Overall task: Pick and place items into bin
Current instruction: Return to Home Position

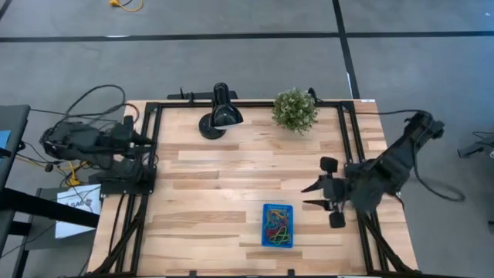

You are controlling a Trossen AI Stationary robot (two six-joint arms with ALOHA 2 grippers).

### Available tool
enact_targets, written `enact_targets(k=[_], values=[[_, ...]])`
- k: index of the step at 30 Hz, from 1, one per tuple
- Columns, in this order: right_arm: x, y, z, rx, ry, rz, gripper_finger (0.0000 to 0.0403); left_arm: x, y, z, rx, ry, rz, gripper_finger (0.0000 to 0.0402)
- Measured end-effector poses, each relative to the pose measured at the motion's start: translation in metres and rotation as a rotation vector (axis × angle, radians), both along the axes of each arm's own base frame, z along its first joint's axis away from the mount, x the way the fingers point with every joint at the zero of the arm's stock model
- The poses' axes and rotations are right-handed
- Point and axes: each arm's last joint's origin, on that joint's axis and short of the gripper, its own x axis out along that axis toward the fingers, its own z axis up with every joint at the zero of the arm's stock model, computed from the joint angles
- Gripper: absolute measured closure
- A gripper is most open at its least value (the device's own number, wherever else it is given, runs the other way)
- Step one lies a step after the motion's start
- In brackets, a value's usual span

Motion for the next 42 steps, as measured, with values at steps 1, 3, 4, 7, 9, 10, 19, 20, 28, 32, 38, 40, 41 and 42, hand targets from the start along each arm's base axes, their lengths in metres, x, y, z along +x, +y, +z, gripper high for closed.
enact_targets(k=[1,3,4,7,9,10,19,20,28,32,38,40,41,42], values=[[-0.003,-0.005,-0.004,0.025,-0.049,0.032,0.0280,-0.006,0.001,-0.003,0.001,-0.047,-0.016,0.0325],[-0.004,-0.014,-0.020,0.076,-0.143,0.087,0.0280,-0.016,0.003,-0.013,-0.002,-0.142,-0.086,0.0325],[-0.003,-0.019,-0.031,0.094,-0.176,0.119,0.0280,-0.018,0.002,-0.019,-0.007,-0.180,-0.134,0.0325],[0.001,-0.036,-0.080,0.120,-0.216,0.154,0.0280,-0.016,-0.003,-0.046,-0.047,-0.251,-0.276,0.0325],[-0.002,-0.049,-0.112,0.142,-0.240,0.130,0.0280,-0.009,-0.006,-0.049,-0.067,-0.297,-0.319,0.0325],[-0.003,-0.055,-0.124,0.152,-0.263,0.118,0.0280,-0.008,-0.007,-0.048,-0.070,-0.301,-0.333,0.0325],[-0.036,-0.098,-0.153,0.156,-0.483,0.067,0.0280,-0.008,-0.005,-0.032,0.010,-0.442,-0.265,0.0325],[-0.040,-0.100,-0.151,0.151,-0.519,0.081,0.0280,-0.006,-0.006,-0.033,0.029,-0.454,-0.277,0.0325],[-0.059,-0.114,-0.172,0.169,-0.749,0.069,0.0280,0.024,-0.013,-0.061,0.017,-0.497,-0.234,0.0325],[-0.063,-0.119,-0.184,0.208,-0.809,0.026,0.0280,0.031,-0.015,-0.069,-0.007,-0.521,-0.230,0.0325],[-0.063,-0.125,-0.183,0.201,-0.831,-0.019,0.0280,0.048,-0.022,-0.093,0.008,-0.613,-0.275,0.0325],[-0.063,-0.126,-0.183,0.197,-0.829,-0.027,0.0280,0.053,-0.023,-0.103,0.001,-0.608,-0.274,0.0325],[-0.062,-0.126,-0.183,0.196,-0.828,-0.030,0.0280,0.054,-0.023,-0.106,-0.005,-0.611,-0.274,0.0325],[-0.062,-0.126,-0.183,0.195,-0.829,-0.033,0.0280,0.055,-0.024,-0.109,-0.016,-0.615,-0.273,0.0325]])
